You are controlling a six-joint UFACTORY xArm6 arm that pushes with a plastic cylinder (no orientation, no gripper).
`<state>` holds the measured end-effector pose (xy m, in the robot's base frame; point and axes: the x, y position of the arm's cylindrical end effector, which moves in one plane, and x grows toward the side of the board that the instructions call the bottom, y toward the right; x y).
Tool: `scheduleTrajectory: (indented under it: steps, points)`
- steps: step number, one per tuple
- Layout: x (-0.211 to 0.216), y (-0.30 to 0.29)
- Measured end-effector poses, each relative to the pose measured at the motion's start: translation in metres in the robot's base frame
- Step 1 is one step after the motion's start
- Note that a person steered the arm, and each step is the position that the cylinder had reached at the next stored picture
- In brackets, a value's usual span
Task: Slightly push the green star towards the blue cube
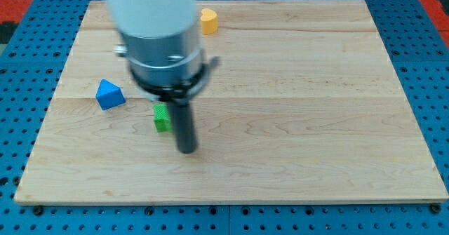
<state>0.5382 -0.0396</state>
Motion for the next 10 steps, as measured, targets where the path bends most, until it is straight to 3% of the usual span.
scheduleTrajectory:
  steps: [1,3,5,6,7,9,10]
  points:
    - [-0.033,-0.024]
    - [-0.052,-0.118]
    - [-0.062,-0.129]
    - [-0.059,-0.145]
    - [-0.029,-0.191]
    - [-0.076,-0.152]
    - [-0.077,-0.178]
